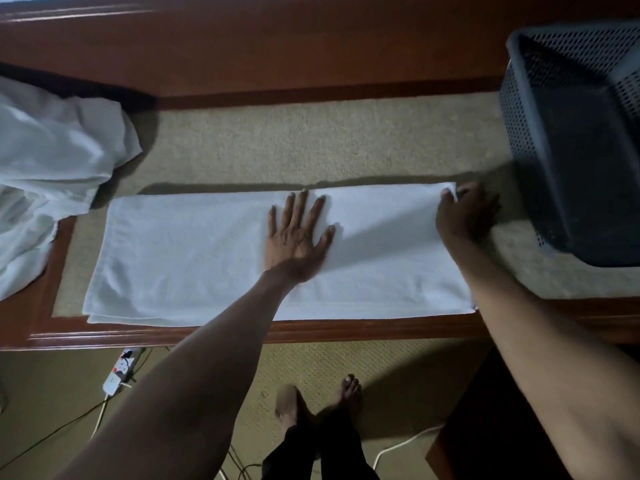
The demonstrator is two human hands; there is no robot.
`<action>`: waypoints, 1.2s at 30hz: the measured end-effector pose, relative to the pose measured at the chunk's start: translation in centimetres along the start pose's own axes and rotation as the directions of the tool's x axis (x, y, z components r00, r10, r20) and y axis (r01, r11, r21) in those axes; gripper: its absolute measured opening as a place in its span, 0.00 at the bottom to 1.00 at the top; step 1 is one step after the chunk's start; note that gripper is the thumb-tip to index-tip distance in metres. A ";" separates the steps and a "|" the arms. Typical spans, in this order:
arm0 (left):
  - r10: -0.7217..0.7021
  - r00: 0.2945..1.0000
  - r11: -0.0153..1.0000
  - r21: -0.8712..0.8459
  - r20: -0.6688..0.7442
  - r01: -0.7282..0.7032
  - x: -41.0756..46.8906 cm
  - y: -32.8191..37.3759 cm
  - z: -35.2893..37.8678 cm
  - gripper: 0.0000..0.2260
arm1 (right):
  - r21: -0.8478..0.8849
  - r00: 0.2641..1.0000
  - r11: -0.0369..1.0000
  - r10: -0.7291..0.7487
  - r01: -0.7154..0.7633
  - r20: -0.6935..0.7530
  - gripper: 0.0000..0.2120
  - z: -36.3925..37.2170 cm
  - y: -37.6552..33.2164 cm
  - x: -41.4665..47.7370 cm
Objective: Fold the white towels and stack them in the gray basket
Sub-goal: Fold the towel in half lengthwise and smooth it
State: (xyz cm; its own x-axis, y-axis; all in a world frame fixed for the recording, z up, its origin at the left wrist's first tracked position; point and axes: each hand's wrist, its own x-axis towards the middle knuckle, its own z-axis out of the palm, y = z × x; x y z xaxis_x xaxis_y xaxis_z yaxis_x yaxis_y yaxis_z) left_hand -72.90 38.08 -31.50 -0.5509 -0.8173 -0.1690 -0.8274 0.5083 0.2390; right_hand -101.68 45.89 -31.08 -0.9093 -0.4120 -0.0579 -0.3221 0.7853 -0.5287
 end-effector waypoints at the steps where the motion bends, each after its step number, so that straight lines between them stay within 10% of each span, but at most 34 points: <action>1: -0.003 1.000 1.000 0.003 -0.010 0.003 0.0 0.0 0.1 0.29 | -0.060 0.993 0.994 -0.098 0.094 -0.065 0.22 0.0 -0.8 -1.2; 6: -0.005 0.999 1.000 0.004 -0.040 0.005 0.1 0.0 0.4 0.29 | -0.063 0.670 0.668 -0.742 0.742 0.025 0.22 2.5 -2.6 -6.8; 12: 0.016 0.998 1.000 0.021 -0.056 -0.015 0.1 -0.3 0.6 0.29 | -0.084 0.600 0.625 -0.692 0.776 0.402 0.29 2.4 -0.6 -6.5; 21: 0.008 0.998 1.000 0.019 -0.064 -0.007 -0.1 0.1 0.4 0.28 | -0.245 0.851 0.820 -0.464 0.517 0.246 0.35 0.4 0.3 -4.5; 30: 0.011 0.998 0.998 0.055 -0.067 -0.008 -0.1 0.1 0.6 0.28 | -0.071 0.598 0.619 -0.714 0.782 0.362 0.30 1.2 2.6 -13.4; 36: -0.029 0.998 0.998 0.061 -0.058 0.032 -0.3 0.6 0.4 0.29 | -0.222 0.709 0.680 -0.614 0.699 0.348 0.31 -1.4 5.9 -7.7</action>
State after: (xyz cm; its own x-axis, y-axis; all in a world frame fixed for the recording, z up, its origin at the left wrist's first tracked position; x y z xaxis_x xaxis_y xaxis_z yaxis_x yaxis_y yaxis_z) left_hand -73.33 38.74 -31.73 -0.5195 -0.8460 -0.1201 -0.8499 0.4972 0.1744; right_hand -96.89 54.33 -32.59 -0.3549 -0.9348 -0.0111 -0.9129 0.3491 -0.2117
